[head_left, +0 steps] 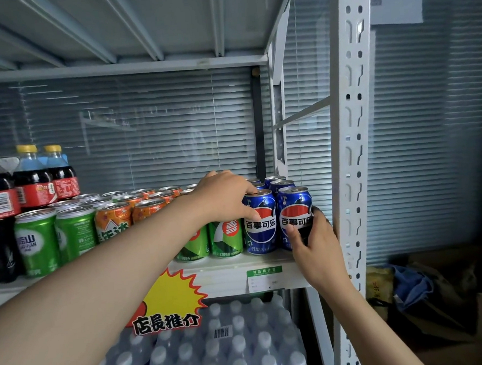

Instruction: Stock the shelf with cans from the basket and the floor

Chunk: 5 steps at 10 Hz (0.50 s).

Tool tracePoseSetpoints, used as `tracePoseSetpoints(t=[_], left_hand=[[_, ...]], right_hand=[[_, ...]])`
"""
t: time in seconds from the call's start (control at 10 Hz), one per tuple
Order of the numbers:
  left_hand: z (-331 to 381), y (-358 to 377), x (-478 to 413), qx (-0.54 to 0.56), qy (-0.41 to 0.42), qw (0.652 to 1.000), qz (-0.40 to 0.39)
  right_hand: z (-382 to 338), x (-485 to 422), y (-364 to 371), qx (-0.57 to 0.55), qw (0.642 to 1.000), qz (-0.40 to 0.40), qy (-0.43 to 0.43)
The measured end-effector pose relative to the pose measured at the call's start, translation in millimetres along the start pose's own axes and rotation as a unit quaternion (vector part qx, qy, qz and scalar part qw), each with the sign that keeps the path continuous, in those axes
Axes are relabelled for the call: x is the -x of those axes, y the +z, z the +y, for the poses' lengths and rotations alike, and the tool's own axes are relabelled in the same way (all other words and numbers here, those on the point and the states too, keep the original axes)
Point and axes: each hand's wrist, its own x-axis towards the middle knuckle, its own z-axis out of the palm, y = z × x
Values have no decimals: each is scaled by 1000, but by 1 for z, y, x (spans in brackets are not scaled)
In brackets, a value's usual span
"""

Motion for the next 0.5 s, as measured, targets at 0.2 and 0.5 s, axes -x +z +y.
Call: tracePoseSetpoints(t=[0.2, 0.5], left_hand=[[3, -1, 3, 15, -8, 1000, 3], [2, 2, 10, 34, -19, 999, 27]], right_hand=[[-3, -4, -5, -40, 998, -31, 21], [-3, -2, -6, -71, 997, -31, 31]])
